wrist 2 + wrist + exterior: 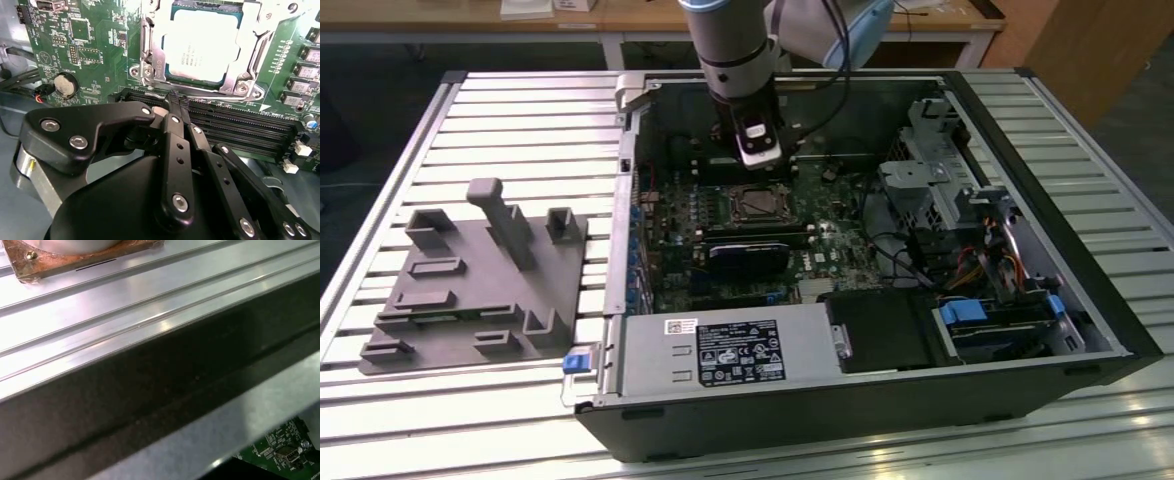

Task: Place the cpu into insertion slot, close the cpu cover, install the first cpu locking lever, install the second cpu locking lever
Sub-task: 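Install the first cpu locking lever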

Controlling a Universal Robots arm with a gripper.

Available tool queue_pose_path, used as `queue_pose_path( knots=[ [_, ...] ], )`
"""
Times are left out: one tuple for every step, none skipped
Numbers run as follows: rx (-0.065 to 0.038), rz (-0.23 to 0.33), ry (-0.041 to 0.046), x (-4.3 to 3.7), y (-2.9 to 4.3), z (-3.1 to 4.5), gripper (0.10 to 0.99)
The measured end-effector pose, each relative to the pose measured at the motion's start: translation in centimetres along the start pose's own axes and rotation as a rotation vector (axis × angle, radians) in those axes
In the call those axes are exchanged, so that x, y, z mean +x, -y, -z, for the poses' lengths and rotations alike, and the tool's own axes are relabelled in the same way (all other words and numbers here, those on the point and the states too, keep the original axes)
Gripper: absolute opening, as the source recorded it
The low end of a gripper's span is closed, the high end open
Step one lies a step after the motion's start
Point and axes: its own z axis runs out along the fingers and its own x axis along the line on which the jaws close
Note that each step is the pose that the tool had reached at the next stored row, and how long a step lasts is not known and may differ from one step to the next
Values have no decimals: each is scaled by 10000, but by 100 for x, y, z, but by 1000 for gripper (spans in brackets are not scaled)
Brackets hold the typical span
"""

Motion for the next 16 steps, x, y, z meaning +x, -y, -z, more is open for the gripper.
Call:
queue_pose_path(
  knots=[
    [2, 8, -1, -1, 0, -3, 106],
    [3, 14, 0, -1, 0, -6, 106],
    [6, 20, 1, -1, 0, -9, 106],
    [11, 26, 2, -1, 0, -11, 106],
    [16, 32, 3, -1, 1, -12, 106],
    [20, 36, 4, -1, 1, -13, 106],
    [22, 39, 5, -1, 1, -14, 106],
    [22, 41, 7, -1, 1, -16, 106],
    [25, 55, 7, 0, 3, -22, 106],
    [27, 64, 6, 0, 6, -25, 106],
    [28, 70, 4, 0, 7, -27, 106],
    [27, 75, 4, -1, 9, -28, 106],
    [27, 79, 3, -1, 11, -29, 106],
    [26, 86, 2, -2, 13, -31, 106],
    [28, 91, 3, -4, 18, -30, 106],
    [30, 95, 4, -6, 21, -30, 106]
  ],
)
